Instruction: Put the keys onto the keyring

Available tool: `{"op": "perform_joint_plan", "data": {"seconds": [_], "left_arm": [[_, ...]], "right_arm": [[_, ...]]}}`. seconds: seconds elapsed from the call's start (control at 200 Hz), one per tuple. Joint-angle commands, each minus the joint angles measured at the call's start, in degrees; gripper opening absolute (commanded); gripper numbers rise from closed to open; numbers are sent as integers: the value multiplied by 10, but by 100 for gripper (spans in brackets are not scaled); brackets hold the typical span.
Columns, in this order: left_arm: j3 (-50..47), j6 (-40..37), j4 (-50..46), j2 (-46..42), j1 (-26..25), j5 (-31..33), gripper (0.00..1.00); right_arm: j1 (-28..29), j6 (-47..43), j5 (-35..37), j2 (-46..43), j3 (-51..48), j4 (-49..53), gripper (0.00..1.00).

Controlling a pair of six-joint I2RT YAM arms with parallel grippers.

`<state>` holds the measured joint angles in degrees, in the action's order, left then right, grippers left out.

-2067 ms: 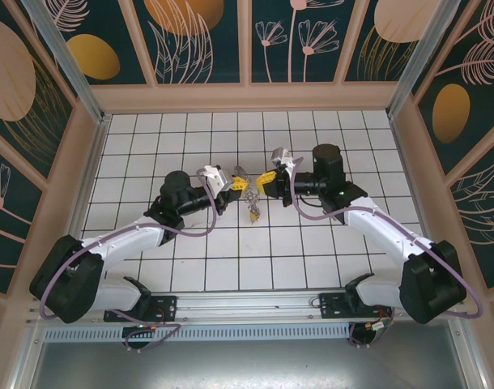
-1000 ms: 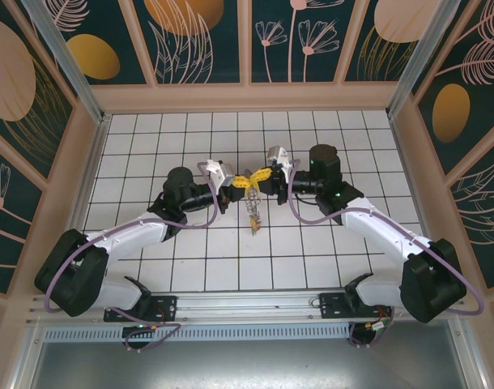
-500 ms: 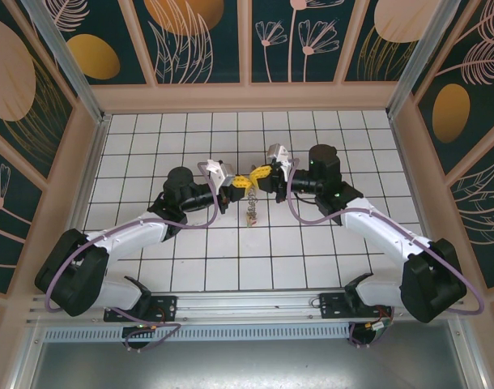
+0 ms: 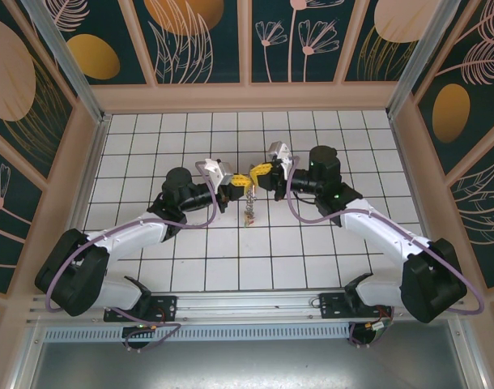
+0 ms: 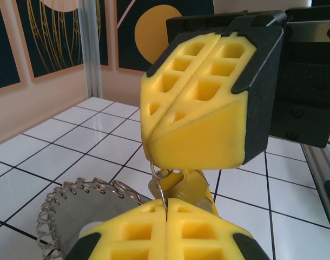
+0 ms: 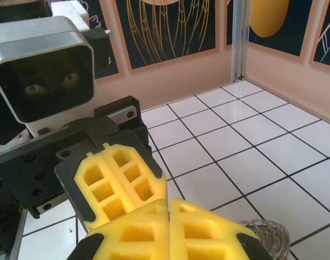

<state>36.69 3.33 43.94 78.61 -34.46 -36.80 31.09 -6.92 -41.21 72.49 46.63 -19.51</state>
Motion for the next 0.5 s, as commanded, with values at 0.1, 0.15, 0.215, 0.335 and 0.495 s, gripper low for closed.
{"op": "perform_joint_plan", "data": {"seconds": [0.1,0.15,0.215,0.335,0.495], "left_arm": [[-3,20,110,-16,-5,-30,0],[-6,22,117,-15,-5,-28,0],[-6,27,125,-14,-5,-27,0],[-9,39,148,-7,-5,-24,0],[-12,58,183,6,-5,-22,0]], "right_arm": [[-17,25,53,0,-23,-20,0],[-19,33,56,0,-25,-23,0],[-21,43,52,-1,-30,-36,0],[-20,70,52,-2,-46,-72,0],[-20,118,84,-7,-76,-139,0]]}}
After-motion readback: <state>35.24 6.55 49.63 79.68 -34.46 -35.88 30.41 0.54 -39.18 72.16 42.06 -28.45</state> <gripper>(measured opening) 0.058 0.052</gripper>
